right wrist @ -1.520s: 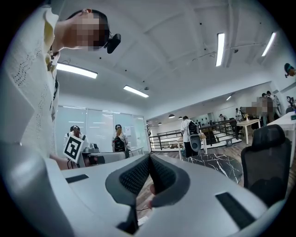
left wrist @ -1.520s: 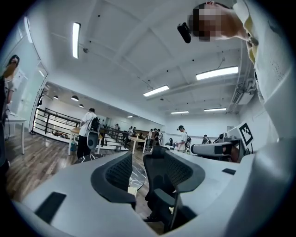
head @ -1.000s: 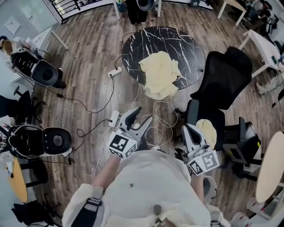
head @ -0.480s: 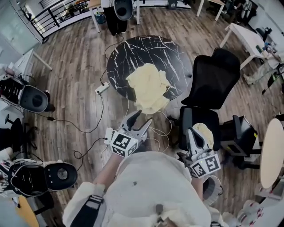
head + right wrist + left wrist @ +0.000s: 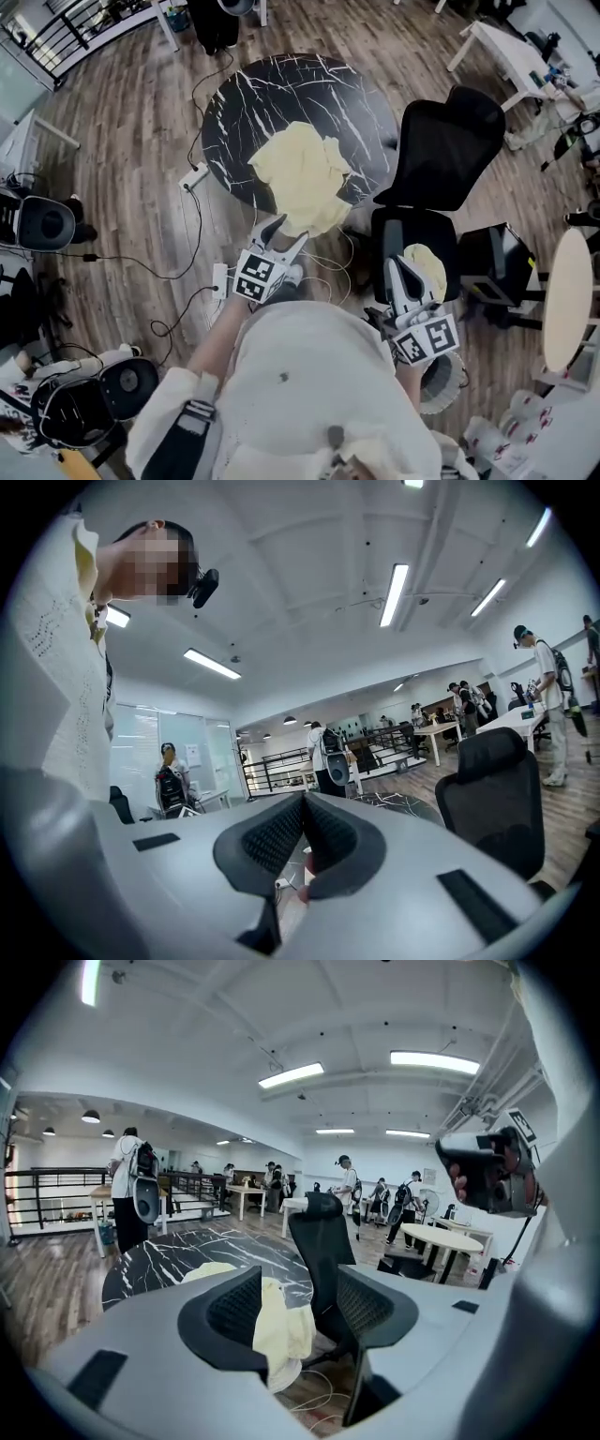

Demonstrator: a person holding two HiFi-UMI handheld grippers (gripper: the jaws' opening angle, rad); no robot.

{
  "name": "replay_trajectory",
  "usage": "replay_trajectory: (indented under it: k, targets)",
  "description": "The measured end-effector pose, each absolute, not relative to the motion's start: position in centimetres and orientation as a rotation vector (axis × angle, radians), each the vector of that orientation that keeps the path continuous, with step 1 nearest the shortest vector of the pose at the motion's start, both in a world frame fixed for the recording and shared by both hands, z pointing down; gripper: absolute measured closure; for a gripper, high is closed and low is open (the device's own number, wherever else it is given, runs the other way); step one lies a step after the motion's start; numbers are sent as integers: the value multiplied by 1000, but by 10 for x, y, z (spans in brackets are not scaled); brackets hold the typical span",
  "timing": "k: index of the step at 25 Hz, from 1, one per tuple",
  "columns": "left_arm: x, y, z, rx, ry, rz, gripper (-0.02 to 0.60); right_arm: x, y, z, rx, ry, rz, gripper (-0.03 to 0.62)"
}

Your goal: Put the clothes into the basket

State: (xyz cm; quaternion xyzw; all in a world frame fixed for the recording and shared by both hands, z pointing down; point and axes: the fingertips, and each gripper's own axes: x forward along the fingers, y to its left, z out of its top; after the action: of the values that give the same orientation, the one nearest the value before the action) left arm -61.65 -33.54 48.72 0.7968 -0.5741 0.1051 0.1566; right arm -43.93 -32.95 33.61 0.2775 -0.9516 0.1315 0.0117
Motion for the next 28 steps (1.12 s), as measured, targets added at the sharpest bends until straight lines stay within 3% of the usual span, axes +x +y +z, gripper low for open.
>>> replay_trajectory:
  k: [15,28]
  targets:
    - [-653,-426,617,2256,-1373,604,280,-474,-385,364,1104,-2845,485,585]
    - [-651,-479,712,2201,-1255,814,189,-476,-415,398,1276,-2707,554,585]
